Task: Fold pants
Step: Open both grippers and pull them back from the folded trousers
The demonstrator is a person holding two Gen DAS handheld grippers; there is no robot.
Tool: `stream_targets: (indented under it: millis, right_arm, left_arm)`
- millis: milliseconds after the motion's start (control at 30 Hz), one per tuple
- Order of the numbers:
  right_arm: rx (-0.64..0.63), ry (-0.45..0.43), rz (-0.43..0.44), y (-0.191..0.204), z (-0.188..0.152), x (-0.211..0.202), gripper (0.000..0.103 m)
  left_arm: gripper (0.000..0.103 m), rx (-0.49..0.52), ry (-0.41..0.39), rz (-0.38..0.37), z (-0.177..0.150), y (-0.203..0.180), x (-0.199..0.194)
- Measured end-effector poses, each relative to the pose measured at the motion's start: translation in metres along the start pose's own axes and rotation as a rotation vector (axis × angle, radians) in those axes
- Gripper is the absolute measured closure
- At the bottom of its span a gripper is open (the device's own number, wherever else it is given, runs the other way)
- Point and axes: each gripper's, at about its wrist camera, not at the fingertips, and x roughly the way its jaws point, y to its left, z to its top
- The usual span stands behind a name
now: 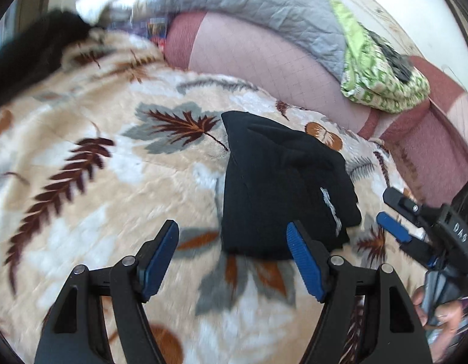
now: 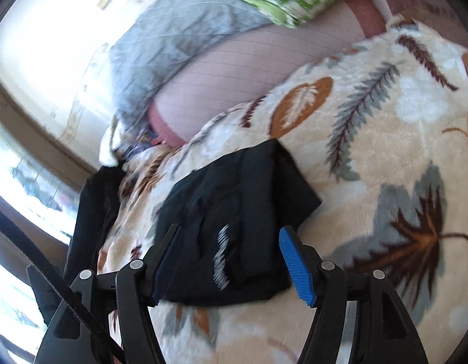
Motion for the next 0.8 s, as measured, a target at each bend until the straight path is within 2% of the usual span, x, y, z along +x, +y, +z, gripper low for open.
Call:
stream_targets:
  millis: [67,267,300,400,433,533,700,800]
  right_arm:
    - [-0.038,-0.011,-0.014,0.01,-0.017,-0.014,0.023]
    - [-0.065,0.032,-0.062,0.012,-0.076,-0.033,0.023]
    - [-0.067,0.039,-0.08,0.01,-0.086,-0.035,0.023]
    - [-0.087,0.046,-0.131,0.009,-0.109,-0.041,0.023]
    - [-0.101,0.043,-0.152,0.009,-0.116,-0.043,0.023]
    - [-0.136,0.02,-0.199,0.013,-0.128,-0.05,0.023]
    - [-0.187,-0.025,-0.252,0.016,-0.136,-0.058,0.023]
    - [-0.19,-0.037,-0.261,0.016,-0.136,-0.061,0.022]
  left_arm:
    - [0.022,0.021,-0.046,0.026,-0.015,-0.003,-0.02]
    - [0.017,0.027,-0.128,0.095,-0.054,-0.005,-0.059]
    - [0.016,0.033,-0.164,0.123,-0.062,-0.006,-0.068]
    - [0.002,0.056,-0.256,0.182,-0.076,-0.011,-0.086]
    - [0.002,0.065,-0.293,0.195,-0.081,-0.013,-0.094]
    - [0.001,0.076,-0.355,0.21,-0.087,-0.016,-0.107]
    - [0.0,0.087,-0.414,0.24,-0.088,-0.017,-0.119]
    - [0.0,0.098,-0.494,0.31,-0.093,-0.018,-0.128]
